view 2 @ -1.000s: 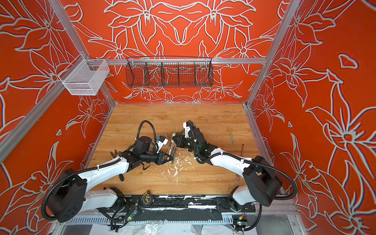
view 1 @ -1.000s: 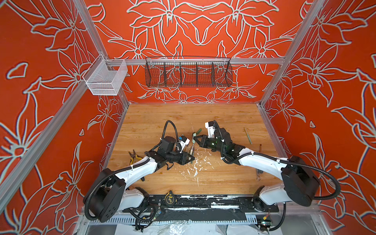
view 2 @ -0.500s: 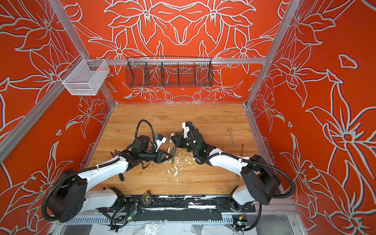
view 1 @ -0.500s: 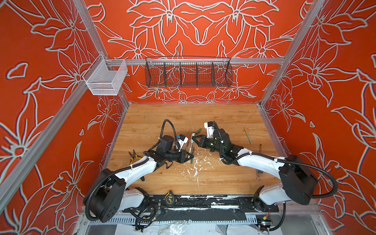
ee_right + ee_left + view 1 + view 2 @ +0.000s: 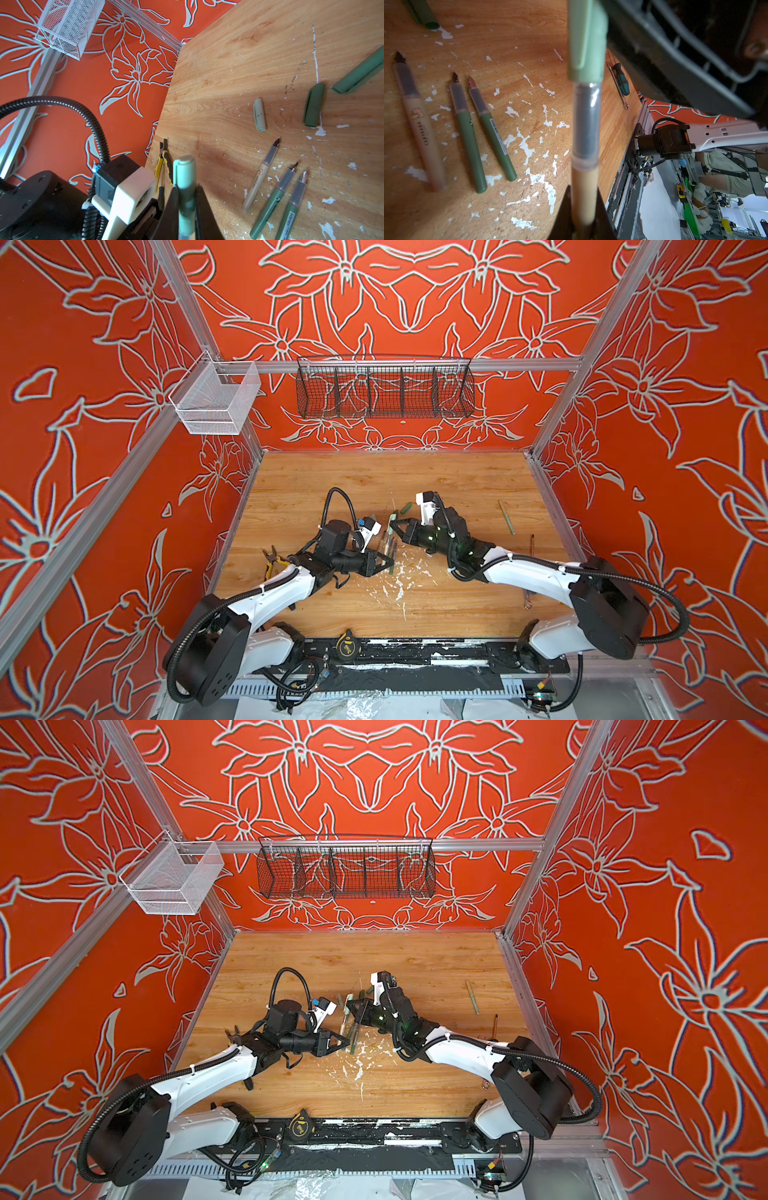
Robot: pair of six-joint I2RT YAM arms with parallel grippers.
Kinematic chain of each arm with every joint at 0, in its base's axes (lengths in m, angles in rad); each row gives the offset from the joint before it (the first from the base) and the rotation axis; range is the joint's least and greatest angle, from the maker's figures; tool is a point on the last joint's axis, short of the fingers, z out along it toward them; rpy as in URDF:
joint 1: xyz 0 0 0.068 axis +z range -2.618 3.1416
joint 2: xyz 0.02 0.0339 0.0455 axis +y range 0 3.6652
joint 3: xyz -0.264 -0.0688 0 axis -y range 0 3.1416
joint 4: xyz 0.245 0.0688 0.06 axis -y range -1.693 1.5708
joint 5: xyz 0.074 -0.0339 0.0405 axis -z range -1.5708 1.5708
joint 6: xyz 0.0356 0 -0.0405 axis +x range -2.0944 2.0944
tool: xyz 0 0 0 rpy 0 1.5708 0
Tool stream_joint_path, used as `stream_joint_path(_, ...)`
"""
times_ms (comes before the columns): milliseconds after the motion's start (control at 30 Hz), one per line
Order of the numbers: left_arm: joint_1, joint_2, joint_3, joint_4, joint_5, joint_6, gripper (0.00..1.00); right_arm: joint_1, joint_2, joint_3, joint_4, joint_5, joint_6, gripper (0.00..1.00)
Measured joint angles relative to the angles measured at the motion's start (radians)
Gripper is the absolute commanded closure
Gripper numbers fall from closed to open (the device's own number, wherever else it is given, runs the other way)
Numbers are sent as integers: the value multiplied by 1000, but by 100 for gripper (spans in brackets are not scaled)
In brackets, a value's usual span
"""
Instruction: Insert the pens into the pen caps
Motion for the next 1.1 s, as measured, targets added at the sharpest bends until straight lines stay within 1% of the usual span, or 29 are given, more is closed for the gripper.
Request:
stream_joint_path(267, 2, -8, 0, 6, 5, -3, 100, 0, -1, 13, -15, -23, 3, 100)
stream_joint_path(467, 2, -32, -4, 9, 30, -3, 100, 5, -43, 13, -53, -23, -9, 100)
stream_joint_path(733, 1, -126, -56, 78, 63, -8, 100, 22, -132, 5, -83, -49, -67, 100)
stream_joint_path(933, -10, -150, -62, 134, 82, 17, 100, 24, -227, 3, -141, -51, -131, 100)
stream_joint_path(1100, -44, -165, -63, 151, 78, 53, 100, 28, -296, -7, -197, -50, -175, 99)
